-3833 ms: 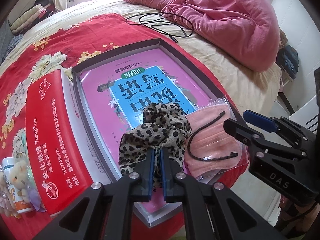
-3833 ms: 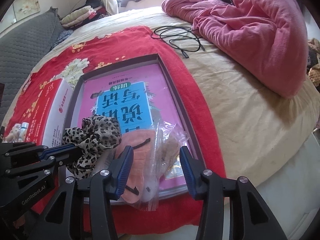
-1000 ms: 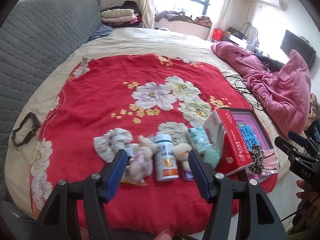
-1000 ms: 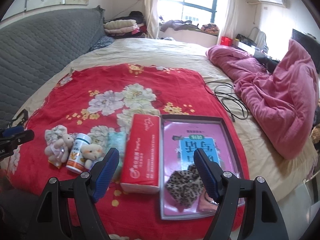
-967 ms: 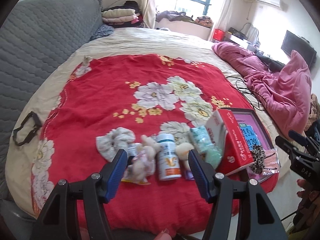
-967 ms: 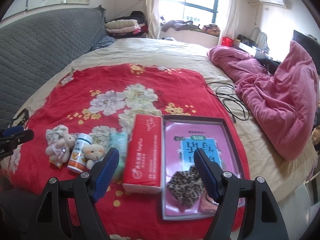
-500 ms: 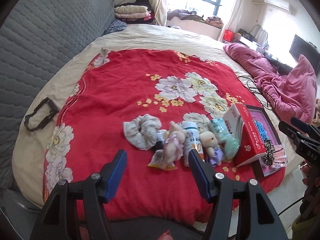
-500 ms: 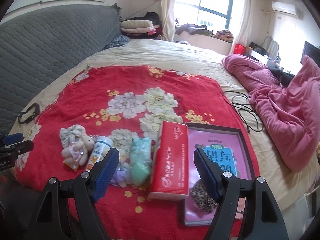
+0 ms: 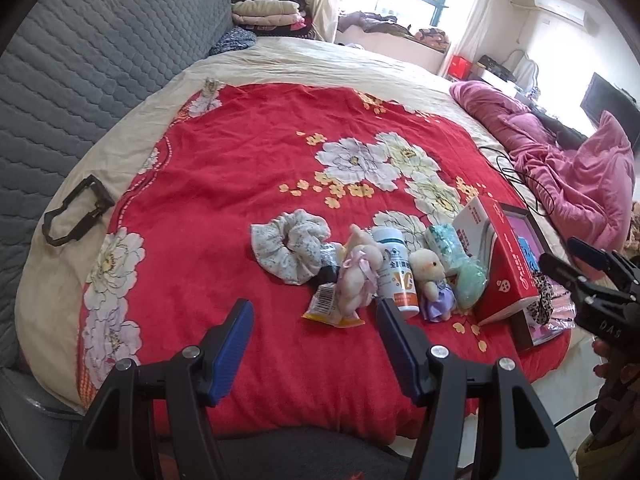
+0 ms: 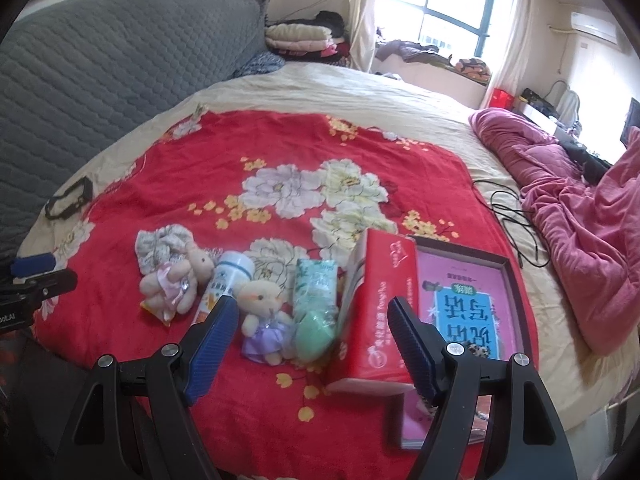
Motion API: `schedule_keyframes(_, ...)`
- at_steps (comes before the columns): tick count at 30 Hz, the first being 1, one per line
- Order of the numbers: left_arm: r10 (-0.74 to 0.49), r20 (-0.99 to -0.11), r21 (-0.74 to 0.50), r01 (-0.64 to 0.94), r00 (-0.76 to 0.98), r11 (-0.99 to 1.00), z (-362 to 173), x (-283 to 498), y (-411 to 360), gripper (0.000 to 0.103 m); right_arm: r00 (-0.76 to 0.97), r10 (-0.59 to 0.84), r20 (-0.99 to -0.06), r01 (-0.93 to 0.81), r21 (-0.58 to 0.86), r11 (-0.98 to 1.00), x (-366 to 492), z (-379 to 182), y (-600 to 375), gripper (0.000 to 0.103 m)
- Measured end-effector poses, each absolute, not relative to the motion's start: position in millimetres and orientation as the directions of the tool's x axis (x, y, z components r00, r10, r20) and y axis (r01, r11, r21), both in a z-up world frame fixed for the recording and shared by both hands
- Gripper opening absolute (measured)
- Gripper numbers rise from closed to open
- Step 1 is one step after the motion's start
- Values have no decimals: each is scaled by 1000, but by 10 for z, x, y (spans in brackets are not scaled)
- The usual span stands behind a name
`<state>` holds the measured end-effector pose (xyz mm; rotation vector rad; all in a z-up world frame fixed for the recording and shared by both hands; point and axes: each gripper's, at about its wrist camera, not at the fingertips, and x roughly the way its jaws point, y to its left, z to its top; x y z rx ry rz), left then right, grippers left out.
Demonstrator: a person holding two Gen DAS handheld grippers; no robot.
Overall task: Organize soft objects
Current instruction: 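Lower left tool toward the pink-bowed bunny plush while right approaches the green ball bag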
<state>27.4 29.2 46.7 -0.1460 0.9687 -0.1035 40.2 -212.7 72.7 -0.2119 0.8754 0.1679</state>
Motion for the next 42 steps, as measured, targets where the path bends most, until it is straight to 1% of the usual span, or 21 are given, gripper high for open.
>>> schedule_keyframes(11, -197, -836, -175, 92, 512, 980, 224, 537, 23, 63, 568, 75, -820, -285, -111, 952, 448, 372, -1936, 78)
schedule_keyframes(19, -208, -852, -179, 105, 480, 978, 8, 794, -78, 63, 531, 49, -846, -279, -120, 953, 544, 164, -2009, 78)
schedule_keyframes(27, -215, -854, -182, 115, 473, 977, -138, 961, -142, 63, 501, 1, -866, -286, -164, 944, 699, 1, -2013, 78)
schedule_keyframes(35, -238, -858, -208, 115, 455, 971, -263, 1066, -113, 55, 489, -85, -868, -331, -274, 903, 867, -312, -1833, 78)
schedule_keyframes(40, -265, -854, -235, 121, 448, 964, -301, 1106, -96, 48, 497, -150, -854, -357, -360, 862, 943, -490, -1752, 78)
schedule_keyframes(42, -271, -853, -241, 125, 445, 962, -309, 1117, -98, 46, 485, -162, -859, -365, -367, 855, 983, -557, -1745, 78)
